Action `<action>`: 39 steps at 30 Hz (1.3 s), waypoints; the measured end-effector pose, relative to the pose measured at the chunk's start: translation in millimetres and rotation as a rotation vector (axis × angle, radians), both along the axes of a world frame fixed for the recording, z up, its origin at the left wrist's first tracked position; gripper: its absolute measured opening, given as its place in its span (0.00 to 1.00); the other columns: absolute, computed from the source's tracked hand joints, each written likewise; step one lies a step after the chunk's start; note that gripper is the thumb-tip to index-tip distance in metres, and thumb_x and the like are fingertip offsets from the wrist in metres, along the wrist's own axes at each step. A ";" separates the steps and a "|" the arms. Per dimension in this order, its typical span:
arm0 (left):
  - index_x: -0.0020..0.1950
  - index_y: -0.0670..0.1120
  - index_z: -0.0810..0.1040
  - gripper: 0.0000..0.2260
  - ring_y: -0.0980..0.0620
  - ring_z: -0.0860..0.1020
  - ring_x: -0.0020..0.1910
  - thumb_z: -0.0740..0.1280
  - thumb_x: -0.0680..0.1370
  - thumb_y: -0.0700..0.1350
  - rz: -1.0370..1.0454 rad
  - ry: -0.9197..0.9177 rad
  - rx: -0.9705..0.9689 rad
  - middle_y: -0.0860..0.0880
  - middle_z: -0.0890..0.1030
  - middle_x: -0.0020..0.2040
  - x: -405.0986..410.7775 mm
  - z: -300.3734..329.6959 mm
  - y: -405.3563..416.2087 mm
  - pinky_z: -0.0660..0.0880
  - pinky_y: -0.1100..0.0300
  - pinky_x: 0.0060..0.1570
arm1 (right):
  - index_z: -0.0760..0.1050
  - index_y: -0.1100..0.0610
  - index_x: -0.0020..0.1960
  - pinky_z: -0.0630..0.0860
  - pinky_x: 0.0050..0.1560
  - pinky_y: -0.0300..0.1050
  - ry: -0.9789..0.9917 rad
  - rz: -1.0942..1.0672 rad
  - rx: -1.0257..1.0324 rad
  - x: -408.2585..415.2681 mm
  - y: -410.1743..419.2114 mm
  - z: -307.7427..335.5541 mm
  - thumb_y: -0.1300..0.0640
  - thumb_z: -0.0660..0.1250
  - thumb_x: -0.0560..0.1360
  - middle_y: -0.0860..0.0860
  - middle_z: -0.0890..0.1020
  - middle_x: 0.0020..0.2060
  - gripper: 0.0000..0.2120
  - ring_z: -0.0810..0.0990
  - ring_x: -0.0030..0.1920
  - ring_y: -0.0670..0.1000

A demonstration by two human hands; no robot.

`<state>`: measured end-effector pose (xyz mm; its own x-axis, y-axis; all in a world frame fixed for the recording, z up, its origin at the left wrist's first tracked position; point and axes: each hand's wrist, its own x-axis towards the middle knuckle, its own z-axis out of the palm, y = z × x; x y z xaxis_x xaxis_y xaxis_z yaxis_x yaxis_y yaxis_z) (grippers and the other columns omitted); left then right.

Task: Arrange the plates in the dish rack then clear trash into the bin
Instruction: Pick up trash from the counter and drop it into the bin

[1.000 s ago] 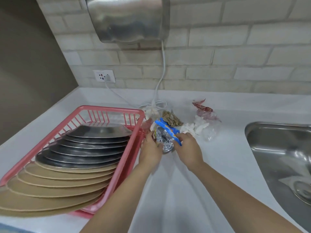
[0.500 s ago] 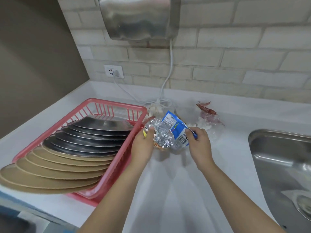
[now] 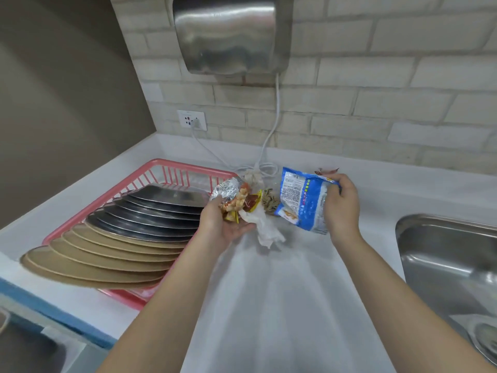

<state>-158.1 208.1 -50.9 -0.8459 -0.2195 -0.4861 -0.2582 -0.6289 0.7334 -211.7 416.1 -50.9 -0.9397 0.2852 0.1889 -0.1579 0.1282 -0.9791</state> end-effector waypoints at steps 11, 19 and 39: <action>0.67 0.40 0.74 0.25 0.42 0.81 0.49 0.54 0.83 0.58 -0.011 -0.029 -0.047 0.39 0.82 0.55 9.5 10.5 12.0 0.78 0.50 0.41 | 0.78 0.51 0.38 0.71 0.42 0.45 -0.162 0.501 0.532 26.5 -28.7 11.4 0.31 0.71 0.63 0.43 0.78 0.35 0.22 0.76 0.37 0.44; 0.67 0.44 0.70 0.17 0.45 0.83 0.45 0.62 0.82 0.51 -0.079 0.007 -0.444 0.42 0.82 0.54 10.3 9.8 27.2 0.82 0.50 0.42 | 0.78 0.46 0.44 0.71 0.38 0.43 -0.162 0.517 0.744 41.8 -41.4 -7.6 0.39 0.69 0.70 0.44 0.78 0.34 0.11 0.78 0.38 0.47; 0.67 0.61 0.65 0.26 0.54 0.80 0.30 0.52 0.80 0.32 0.022 0.100 -0.738 0.48 0.78 0.55 158.4 -9.5 10.5 0.79 0.55 0.26 | 0.74 0.40 0.61 0.75 0.48 0.48 -0.180 0.660 0.657 83.3 -52.1 -25.3 0.42 0.70 0.71 0.48 0.77 0.51 0.19 0.78 0.46 0.50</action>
<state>0.3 218.7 -60.4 -0.8700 -0.4766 -0.1267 -0.1614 0.0324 0.9864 -128.4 364.0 -76.2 -0.9037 -0.4263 -0.0406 -0.2493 0.6008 -0.7595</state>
